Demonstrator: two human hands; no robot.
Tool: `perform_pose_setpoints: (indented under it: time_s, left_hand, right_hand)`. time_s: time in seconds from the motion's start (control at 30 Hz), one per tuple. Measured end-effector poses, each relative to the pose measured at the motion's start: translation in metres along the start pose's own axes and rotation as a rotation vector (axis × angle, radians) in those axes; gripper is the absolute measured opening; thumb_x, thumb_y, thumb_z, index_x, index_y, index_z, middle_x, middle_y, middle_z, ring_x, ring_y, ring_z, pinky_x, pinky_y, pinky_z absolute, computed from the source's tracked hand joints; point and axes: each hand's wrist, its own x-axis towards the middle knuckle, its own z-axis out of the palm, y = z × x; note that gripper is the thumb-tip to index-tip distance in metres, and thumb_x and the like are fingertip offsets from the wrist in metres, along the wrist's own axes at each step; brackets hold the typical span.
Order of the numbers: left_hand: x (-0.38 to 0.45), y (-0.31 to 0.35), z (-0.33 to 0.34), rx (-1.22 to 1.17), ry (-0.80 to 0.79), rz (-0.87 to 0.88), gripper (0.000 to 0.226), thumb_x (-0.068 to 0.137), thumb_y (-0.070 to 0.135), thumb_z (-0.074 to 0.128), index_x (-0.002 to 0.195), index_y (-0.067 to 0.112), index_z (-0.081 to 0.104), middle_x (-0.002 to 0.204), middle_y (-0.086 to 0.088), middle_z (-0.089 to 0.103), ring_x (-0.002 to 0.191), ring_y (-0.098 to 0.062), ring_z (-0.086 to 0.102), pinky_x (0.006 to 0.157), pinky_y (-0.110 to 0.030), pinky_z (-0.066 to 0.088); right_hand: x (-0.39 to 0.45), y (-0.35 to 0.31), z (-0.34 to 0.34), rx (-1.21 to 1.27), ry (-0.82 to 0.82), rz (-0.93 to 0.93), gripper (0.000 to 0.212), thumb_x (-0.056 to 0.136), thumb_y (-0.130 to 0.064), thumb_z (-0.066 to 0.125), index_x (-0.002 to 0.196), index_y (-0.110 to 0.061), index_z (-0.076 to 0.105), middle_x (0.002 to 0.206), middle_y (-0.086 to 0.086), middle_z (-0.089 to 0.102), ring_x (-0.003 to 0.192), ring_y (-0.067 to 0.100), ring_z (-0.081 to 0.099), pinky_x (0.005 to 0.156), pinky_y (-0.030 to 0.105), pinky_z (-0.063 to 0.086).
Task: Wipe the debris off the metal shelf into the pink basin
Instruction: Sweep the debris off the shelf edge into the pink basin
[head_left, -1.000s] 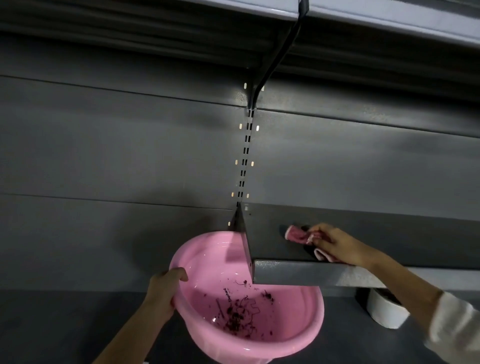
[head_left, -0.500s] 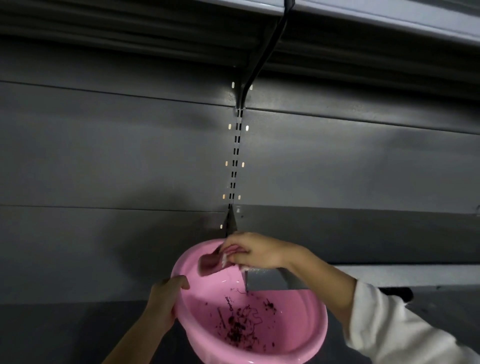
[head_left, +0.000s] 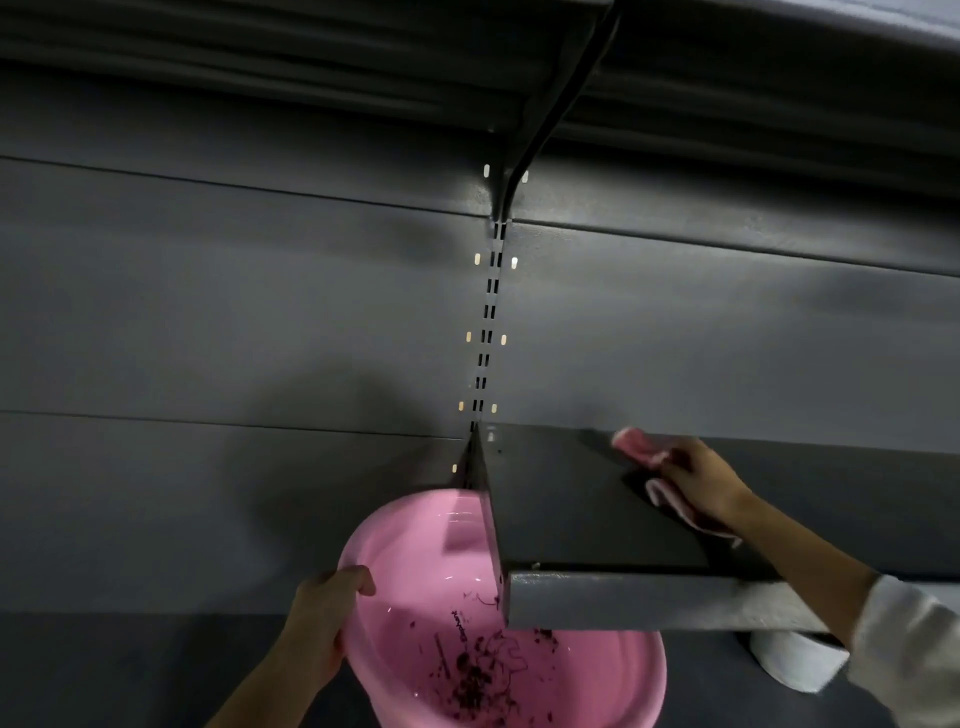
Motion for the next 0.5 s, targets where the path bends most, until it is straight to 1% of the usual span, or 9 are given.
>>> perform_pose_setpoints:
  time_s: [0.03,0.07,0.1,0.17,0.27,0.33,0.4,0.43,0.5]
  left_hand:
    - [0.002,0.000,-0.001,0.002,0.000,-0.001,0.035,0.077,-0.007,0.048,0.111,-0.016,0.053,0.114,-0.037,0.055,0.104,-0.051,0.053,0.079,-0.045,0.046]
    - [0.004,0.001,-0.001,0.003,0.001,0.002,0.035,0.076,-0.007,0.048,0.110,-0.016,0.053,0.112,-0.038,0.056,0.103,-0.052,0.054,0.079,-0.045,0.046]
    - [0.007,0.002,-0.001,0.003,0.008,0.002,0.034,0.075,-0.008,0.048,0.108,-0.016,0.053,0.111,-0.037,0.057,0.101,-0.051,0.054,0.079,-0.045,0.046]
    - [0.011,0.004,-0.001,0.012,0.035,0.005,0.030,0.074,-0.008,0.049,0.103,-0.013,0.056,0.108,-0.035,0.058,0.097,-0.047,0.056,0.077,-0.045,0.047]
    - [0.015,0.008,-0.002,0.022,0.066,0.009,0.019,0.072,-0.010,0.049,0.089,-0.009,0.057,0.103,-0.032,0.060,0.089,-0.043,0.057,0.068,-0.038,0.047]
    - [0.018,0.010,-0.003,0.028,0.067,0.009,0.020,0.071,-0.010,0.050,0.090,-0.009,0.057,0.100,-0.031,0.061,0.085,-0.042,0.057,0.066,-0.037,0.047]
    - [0.020,0.009,-0.003,0.035,0.060,0.015,0.021,0.071,-0.009,0.050,0.091,-0.010,0.057,0.098,-0.031,0.061,0.082,-0.041,0.057,0.066,-0.037,0.047]
    - [0.020,0.009,-0.002,0.041,0.057,0.014,0.019,0.072,-0.009,0.050,0.089,-0.008,0.057,0.097,-0.031,0.061,0.082,-0.041,0.057,0.066,-0.037,0.047]
    - [0.018,0.007,0.001,0.052,0.052,0.010,0.012,0.073,-0.009,0.050,0.081,-0.003,0.055,0.095,-0.028,0.060,0.082,-0.040,0.056,0.065,-0.035,0.047]
  right_hand:
    - [0.006,0.006,0.004,-0.039,0.012,0.043,0.026,0.089,-0.012,0.052,0.111,0.001,0.054,0.106,0.023,0.065,0.098,0.032,0.061,0.091,0.036,0.045]
    - [0.013,0.006,0.011,-0.080,0.009,0.049,0.031,0.089,-0.011,0.051,0.119,-0.002,0.051,0.116,0.024,0.062,0.107,0.035,0.059,0.093,0.035,0.043]
    - [0.020,0.002,0.019,-0.127,-0.010,0.019,0.036,0.090,-0.010,0.049,0.126,-0.006,0.048,0.125,0.022,0.058,0.115,0.036,0.055,0.096,0.032,0.040]
    - [0.032,-0.015,0.037,-0.216,-0.076,-0.078,0.040,0.091,-0.007,0.043,0.130,-0.016,0.047,0.134,0.015,0.053,0.123,0.031,0.050,0.099,0.027,0.034]
    - [0.045,-0.049,0.063,-0.221,-0.168,-0.167,0.041,0.091,-0.005,0.039,0.128,-0.018,0.050,0.134,0.011,0.053,0.122,0.029,0.049,0.097,0.023,0.032]
    - [0.046,-0.070,0.077,-0.213,-0.245,-0.224,0.043,0.091,-0.004,0.039,0.131,-0.018,0.047,0.137,0.010,0.050,0.124,0.028,0.048,0.100,0.021,0.035]
    - [0.037,-0.087,0.086,-0.189,-0.294,-0.320,0.042,0.092,-0.004,0.038,0.129,-0.020,0.049,0.131,0.011,0.056,0.112,0.029,0.057,0.083,0.010,0.042]
    - [0.028,-0.094,0.088,-0.184,-0.305,-0.376,0.042,0.090,-0.003,0.039,0.127,-0.020,0.052,0.128,0.011,0.058,0.108,0.028,0.060,0.080,0.012,0.043]
    - [0.008,-0.107,0.089,-0.159,-0.356,-0.485,0.045,0.085,0.003,0.041,0.122,-0.017,0.057,0.130,0.010,0.058,0.113,0.024,0.058,0.092,0.018,0.040]
